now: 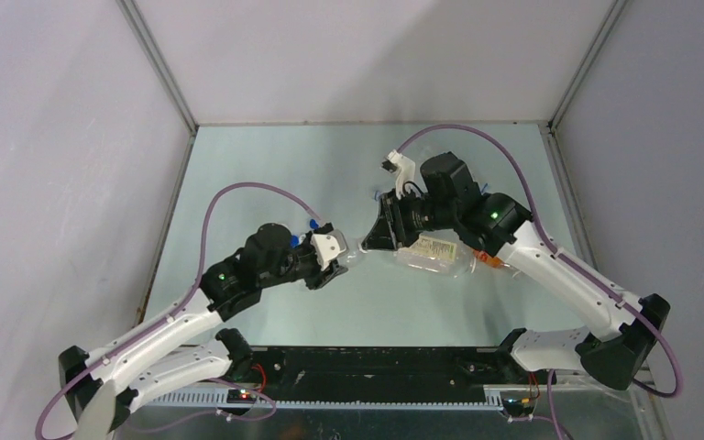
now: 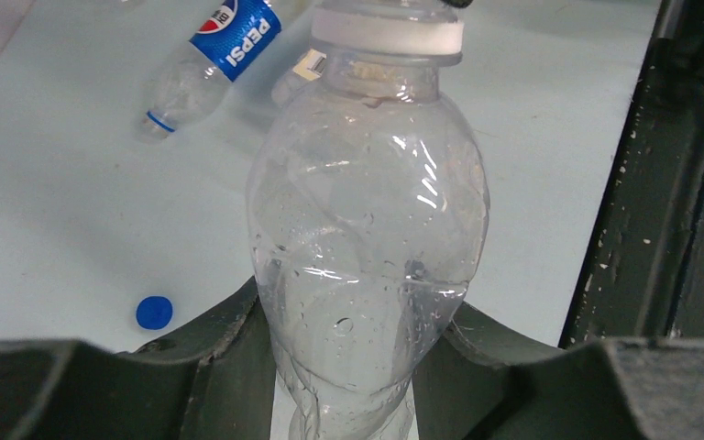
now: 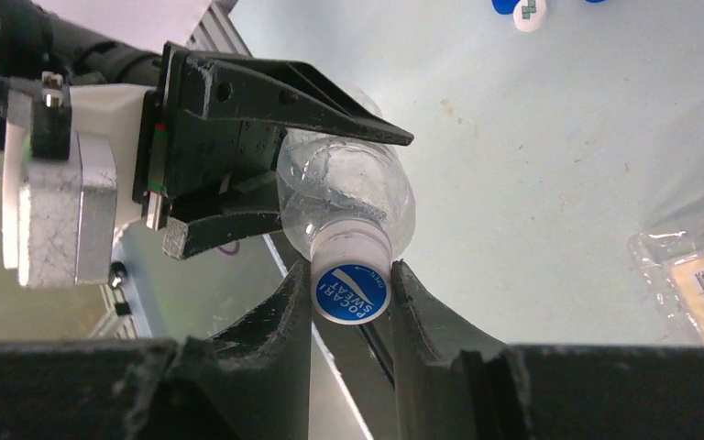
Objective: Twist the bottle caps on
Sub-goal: Screw the bottle cap onto the plastic bottle.
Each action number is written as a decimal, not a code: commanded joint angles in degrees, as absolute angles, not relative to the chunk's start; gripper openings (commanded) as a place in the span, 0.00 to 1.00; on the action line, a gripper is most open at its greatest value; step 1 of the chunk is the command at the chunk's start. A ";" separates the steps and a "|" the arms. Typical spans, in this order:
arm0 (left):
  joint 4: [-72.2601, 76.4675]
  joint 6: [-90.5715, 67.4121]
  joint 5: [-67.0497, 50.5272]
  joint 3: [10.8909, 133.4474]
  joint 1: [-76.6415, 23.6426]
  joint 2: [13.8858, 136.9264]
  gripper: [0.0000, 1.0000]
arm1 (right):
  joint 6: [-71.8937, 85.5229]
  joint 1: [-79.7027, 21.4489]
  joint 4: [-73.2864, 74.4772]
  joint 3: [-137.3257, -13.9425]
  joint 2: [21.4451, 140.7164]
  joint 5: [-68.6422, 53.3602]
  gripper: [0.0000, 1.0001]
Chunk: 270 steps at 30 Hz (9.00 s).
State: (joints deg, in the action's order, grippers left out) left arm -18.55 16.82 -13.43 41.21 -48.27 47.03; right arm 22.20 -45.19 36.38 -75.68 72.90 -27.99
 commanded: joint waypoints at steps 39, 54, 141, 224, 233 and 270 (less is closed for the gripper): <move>-21.08 16.53 -34.73 51.14 -48.51 54.19 0.00 | -33.52 -46.04 44.51 -76.03 64.35 -44.71 0.44; -10.82 14.96 -15.63 44.96 -49.45 48.18 0.00 | 11.61 -46.69 37.52 -76.97 70.87 -29.74 0.00; -29.76 23.22 -25.84 51.00 -47.08 53.35 0.00 | -15.70 -42.48 41.23 -72.29 63.16 -34.41 0.72; -31.36 22.08 -30.34 55.51 -51.60 58.45 0.00 | -35.70 -44.73 43.06 -68.56 56.09 -42.50 0.56; -28.16 20.40 -31.48 55.35 -51.61 58.34 0.00 | -36.03 -47.13 44.40 -68.56 59.23 -43.29 0.51; -24.92 20.44 -12.58 49.87 -54.57 52.12 0.00 | -17.04 -43.62 38.14 -71.20 55.64 -32.90 0.61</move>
